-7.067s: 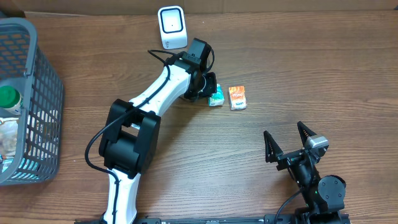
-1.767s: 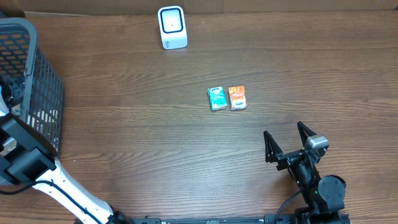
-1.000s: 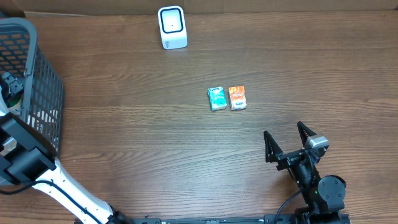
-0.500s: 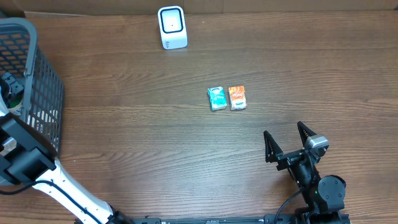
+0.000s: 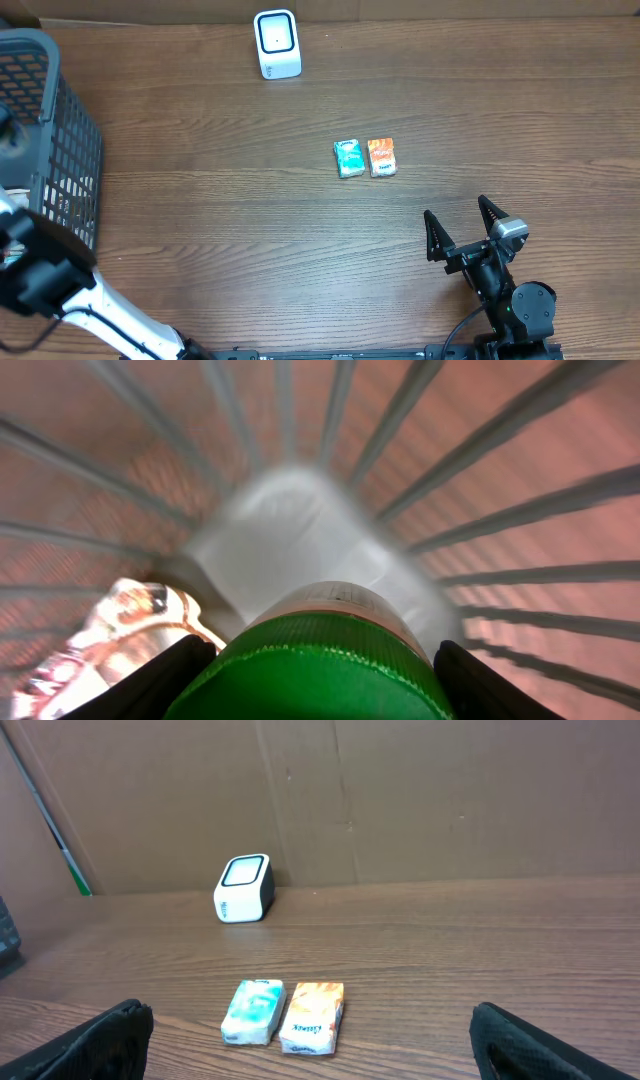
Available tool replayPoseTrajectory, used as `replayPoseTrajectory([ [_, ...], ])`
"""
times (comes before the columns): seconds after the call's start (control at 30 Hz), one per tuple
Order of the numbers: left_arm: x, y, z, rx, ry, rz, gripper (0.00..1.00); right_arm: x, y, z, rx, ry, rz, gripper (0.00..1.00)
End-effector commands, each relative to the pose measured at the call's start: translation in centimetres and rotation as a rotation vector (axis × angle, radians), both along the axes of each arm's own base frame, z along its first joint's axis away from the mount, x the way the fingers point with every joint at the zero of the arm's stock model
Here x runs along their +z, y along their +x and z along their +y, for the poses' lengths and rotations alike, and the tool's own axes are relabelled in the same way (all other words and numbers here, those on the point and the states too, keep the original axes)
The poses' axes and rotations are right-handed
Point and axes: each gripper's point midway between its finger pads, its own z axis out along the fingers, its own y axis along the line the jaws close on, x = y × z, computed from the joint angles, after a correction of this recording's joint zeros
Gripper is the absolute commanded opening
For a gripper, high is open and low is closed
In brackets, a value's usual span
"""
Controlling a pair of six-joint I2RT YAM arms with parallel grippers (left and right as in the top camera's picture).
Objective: Scan the item barcode
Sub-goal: 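Lift the green-lidded jar and hold it under the white scanner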
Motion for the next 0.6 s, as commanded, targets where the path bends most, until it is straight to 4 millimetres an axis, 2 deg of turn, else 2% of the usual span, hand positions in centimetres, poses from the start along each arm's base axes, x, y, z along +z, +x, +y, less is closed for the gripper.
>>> replayPoseTrajectory([
  [0.0, 12.2, -0.7, -2.5, -0.025, 0.103, -0.262, 0.56, -0.3, 0.0, 0.0, 0.0, 0.0, 0.0, 1.0],
  [0.17, 21.0, -2.9, -6.1, -0.03, 0.138, -0.482, 0.55, -0.3, 0.0, 0.0, -0.001, 0.0, 0.0, 1.0],
  [0.33, 27.3, -5.2, -11.7, -0.136, 0.123, -0.657, 0.55, -0.3, 0.0, 0.0, 0.0, 0.001, 0.0, 1.0],
  [0.43, 29.2, -6.0, -15.7, -0.231, 0.101, -0.703, 0.55, -0.3, 0.0, 0.0, -0.001, 0.0, 0.0, 1.0],
  [0.57, 28.9, -6.3, -20.9, -0.34, 0.041, -0.675, 0.55, -0.3, 0.0, 0.0, -0.001, 0.0, 0.0, 1.0],
])
